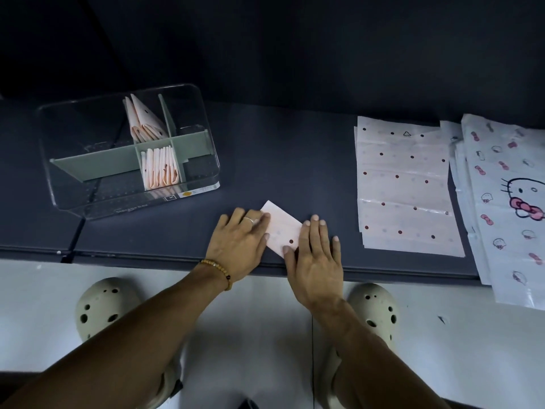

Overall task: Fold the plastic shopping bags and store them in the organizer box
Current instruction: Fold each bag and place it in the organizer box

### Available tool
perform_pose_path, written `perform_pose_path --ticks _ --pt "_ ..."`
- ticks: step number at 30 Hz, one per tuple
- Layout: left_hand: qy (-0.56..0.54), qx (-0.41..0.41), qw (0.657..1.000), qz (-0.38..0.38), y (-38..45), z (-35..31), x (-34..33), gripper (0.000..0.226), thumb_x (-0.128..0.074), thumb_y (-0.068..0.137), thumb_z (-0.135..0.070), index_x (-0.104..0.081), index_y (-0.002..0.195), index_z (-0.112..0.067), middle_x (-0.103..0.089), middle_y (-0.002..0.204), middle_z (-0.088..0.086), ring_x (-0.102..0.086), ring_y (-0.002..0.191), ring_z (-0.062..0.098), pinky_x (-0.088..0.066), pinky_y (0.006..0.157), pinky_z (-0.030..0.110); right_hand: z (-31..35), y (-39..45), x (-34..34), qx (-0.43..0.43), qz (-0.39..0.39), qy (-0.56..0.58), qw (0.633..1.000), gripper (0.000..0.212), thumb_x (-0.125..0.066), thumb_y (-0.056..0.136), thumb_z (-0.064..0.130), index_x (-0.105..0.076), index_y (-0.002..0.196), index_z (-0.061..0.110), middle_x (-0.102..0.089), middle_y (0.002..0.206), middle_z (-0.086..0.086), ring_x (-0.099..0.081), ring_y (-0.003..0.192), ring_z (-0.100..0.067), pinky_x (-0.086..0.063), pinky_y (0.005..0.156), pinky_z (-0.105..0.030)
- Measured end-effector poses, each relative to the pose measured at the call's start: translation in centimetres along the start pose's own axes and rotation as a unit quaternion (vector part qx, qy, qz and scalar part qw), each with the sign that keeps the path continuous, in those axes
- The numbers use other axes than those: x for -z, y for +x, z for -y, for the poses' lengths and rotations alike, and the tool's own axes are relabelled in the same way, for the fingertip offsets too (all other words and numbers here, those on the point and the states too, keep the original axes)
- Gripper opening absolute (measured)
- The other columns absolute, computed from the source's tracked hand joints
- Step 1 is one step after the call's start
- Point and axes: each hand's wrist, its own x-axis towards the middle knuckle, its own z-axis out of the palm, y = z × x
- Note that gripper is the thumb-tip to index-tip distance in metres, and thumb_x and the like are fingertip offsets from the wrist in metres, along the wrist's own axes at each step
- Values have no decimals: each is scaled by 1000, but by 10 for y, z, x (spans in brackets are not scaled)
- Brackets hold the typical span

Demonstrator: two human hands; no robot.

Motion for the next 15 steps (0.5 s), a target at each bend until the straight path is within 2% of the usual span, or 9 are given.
perform_pose_path --ticks 3,5,7,8,10,11,13,15 --pt "5 -11 1000 4 2 0 7 46 -38 94 -34 -56 128 -9 -57 121 4 -48 107 28 -43 82 41 -4 0 0 6 15 -9 1000 67 -25 101 48 -16 153 7 -8 161 -9 -3 149 -23 -1 119 -43" --pt "11 -73 997 -8 8 -6 11 43 -42 92 -30 -60 124 -6 -58 126 7 -47 124 29 -43 96 45 -4 2 0 4 27 -17 999 68 -17 101 50 -9 154 9 -1 162 -7 3 149 -21 4 118 -42" --pt "-15 -166 986 10 18 -18 9 43 -51 93 -24 -53 133 -6 -53 138 8 -41 135 26 -32 112 42 -5 2 -1 5 31 -17 999 66 -12 101 49 -4 154 11 5 162 -5 8 149 -19 8 118 -40" --pt "-48 -193 980 34 23 -23 7 49 -50 95 -22 -43 141 -8 -45 145 7 -34 139 21 -22 117 34 -6 2 -2 5 31 -12 999 64 -11 101 47 -2 154 13 6 161 -4 9 148 -19 8 118 -39" --pt "-87 -196 973 82 30 -24 0 63 -48 95 -20 -19 151 -13 -23 157 2 -16 145 11 -1 114 18 -7 2 -3 5 31 -4 1000 63 -12 101 47 1 154 15 6 162 -3 10 148 -17 8 118 -39" --pt "-83 -197 973 91 33 -20 -4 68 -48 94 -19 -11 152 -15 -15 159 -1 -7 146 8 5 112 16 -7 1 -4 4 29 -2 1000 64 -11 101 48 3 154 15 6 162 -4 10 148 -17 8 118 -39" --pt "-55 -207 972 97 34 -12 -12 69 -42 95 -18 -1 151 -18 -5 160 -4 7 143 4 14 111 17 -7 1 -4 5 27 -5 1000 67 -9 100 50 1 154 13 5 162 -5 9 148 -18 7 118 -39" --pt "-35 -213 971 98 36 -4 -16 62 -32 99 -22 6 149 -21 4 158 -6 15 140 3 16 113 22 -7 1 -5 7 27 -15 999 68 -8 100 51 -2 154 11 4 162 -6 7 149 -19 6 118 -39"
